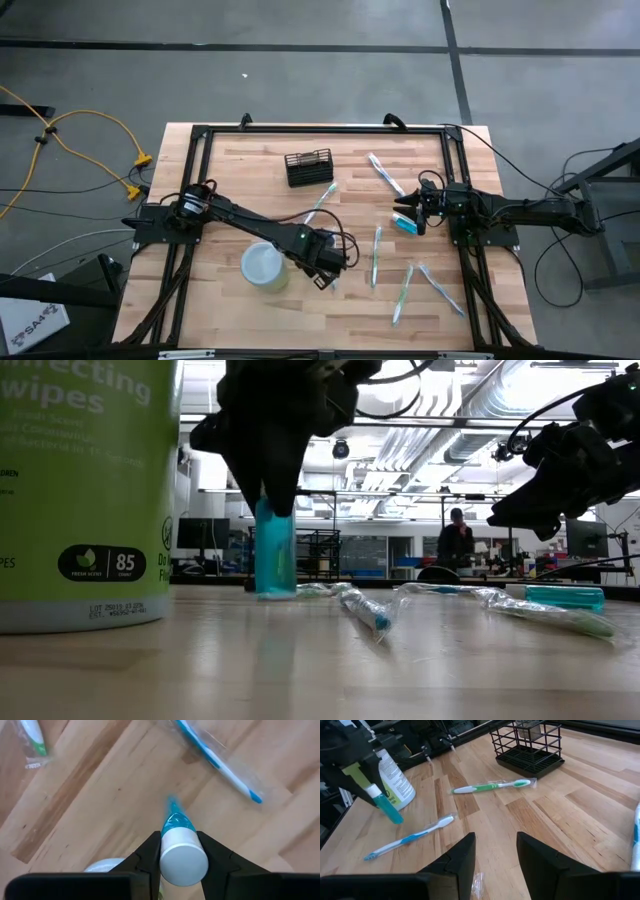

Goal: Pick & Place toothbrushing station
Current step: Put the bottom blue mouthwash into the black mesh mesh mesh organizer

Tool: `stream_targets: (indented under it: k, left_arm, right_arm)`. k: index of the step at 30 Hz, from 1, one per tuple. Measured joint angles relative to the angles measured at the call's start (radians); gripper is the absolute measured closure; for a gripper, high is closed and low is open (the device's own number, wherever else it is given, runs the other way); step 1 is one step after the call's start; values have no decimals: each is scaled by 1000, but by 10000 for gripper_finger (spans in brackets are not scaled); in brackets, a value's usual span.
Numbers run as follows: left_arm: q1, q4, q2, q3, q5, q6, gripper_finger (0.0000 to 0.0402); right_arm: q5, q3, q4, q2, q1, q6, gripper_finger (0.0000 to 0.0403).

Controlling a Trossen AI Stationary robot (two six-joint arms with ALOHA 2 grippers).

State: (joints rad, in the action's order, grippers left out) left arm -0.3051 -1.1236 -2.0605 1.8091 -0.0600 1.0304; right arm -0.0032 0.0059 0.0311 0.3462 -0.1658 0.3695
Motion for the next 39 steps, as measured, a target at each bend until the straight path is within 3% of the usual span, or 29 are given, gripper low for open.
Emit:
stream_targets:
  k: [7, 21, 30, 39]
  left_arm:
    - [48, -2, 43, 3, 64, -94, 314]
    - [200, -116, 201, 4, 72, -321, 314]
    - [386, -221, 237, 78, 64, -553, 314]
    - [553, -215, 236, 88, 42, -759, 314]
  right_arm:
    - [0, 0, 0, 0, 0, 0, 268]
    - [0, 0, 0, 0, 0, 0, 268]
    - [0, 0, 0, 0, 0, 0, 268]
    - [0, 0, 0, 0, 0, 0, 268]
